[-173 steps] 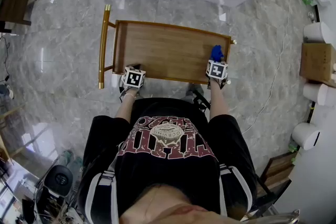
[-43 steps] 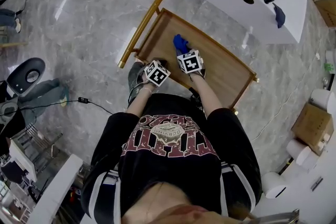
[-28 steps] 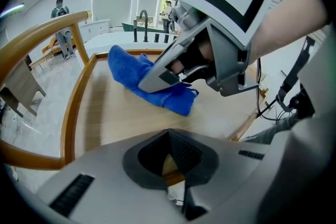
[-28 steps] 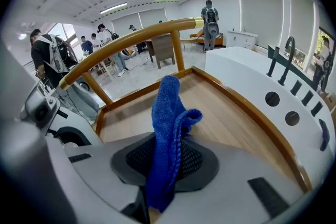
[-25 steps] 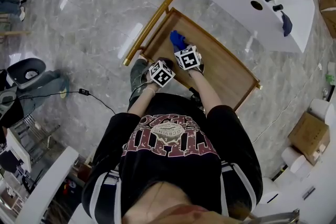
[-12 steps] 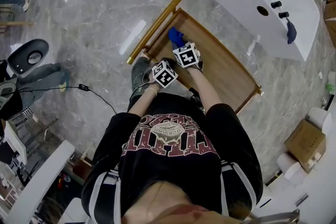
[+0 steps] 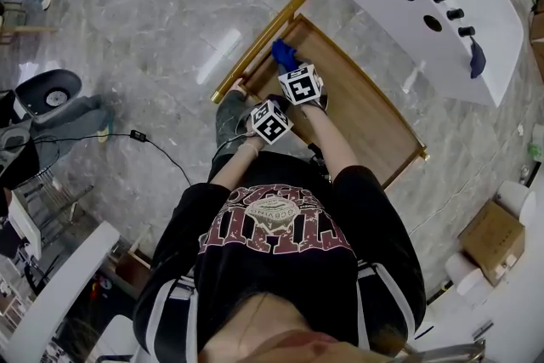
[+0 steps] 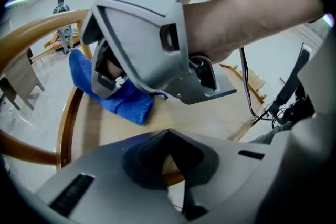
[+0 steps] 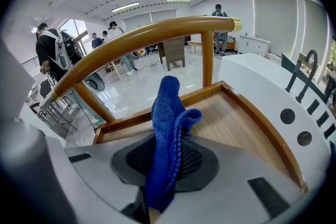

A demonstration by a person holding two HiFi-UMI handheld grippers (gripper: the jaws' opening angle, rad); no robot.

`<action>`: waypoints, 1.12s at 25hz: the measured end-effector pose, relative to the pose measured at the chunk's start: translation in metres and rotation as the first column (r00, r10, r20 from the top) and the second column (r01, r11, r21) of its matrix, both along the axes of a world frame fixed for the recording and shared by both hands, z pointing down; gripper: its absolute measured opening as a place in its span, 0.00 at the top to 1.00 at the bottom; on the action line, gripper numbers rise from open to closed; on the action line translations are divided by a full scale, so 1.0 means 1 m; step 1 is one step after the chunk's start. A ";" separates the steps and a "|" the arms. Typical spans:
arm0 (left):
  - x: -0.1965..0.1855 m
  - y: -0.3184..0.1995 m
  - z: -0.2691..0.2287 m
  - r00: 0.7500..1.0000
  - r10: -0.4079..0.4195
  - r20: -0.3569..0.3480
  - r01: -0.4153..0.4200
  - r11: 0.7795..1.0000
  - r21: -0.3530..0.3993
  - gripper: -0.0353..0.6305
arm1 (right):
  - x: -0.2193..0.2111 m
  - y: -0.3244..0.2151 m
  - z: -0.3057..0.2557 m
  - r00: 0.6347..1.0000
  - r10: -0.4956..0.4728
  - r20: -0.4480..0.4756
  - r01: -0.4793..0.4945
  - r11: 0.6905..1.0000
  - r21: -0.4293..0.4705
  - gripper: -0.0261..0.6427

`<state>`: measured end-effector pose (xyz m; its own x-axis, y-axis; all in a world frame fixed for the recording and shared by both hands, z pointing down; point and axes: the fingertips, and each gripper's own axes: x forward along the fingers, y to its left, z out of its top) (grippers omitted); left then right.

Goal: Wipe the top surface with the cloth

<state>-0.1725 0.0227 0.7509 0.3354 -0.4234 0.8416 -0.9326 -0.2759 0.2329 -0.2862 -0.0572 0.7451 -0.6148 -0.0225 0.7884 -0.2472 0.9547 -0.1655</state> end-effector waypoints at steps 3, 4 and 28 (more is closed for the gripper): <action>-0.003 0.001 -0.002 1.000 -0.028 -0.012 0.028 0.999 0.016 0.88 | -0.005 0.001 -0.004 1.000 0.007 -0.007 -0.007 1.000 -0.002 0.83; -0.005 0.003 -0.002 0.999 -0.034 0.001 0.034 0.999 0.020 0.88 | -0.005 0.001 -0.005 1.000 0.006 -0.011 -0.006 1.000 0.000 0.83; -0.090 0.040 -0.013 0.929 -0.369 -0.035 0.371 0.928 0.046 0.88 | -0.006 0.001 -0.004 0.998 0.069 -0.004 -0.069 0.997 0.017 0.83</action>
<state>-0.2621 0.0632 0.7375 0.1673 -0.5630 0.8093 -0.9647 0.0756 0.2521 -0.2922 -0.0560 0.7414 -0.6075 -0.0779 0.7905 -0.3133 0.9380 -0.1483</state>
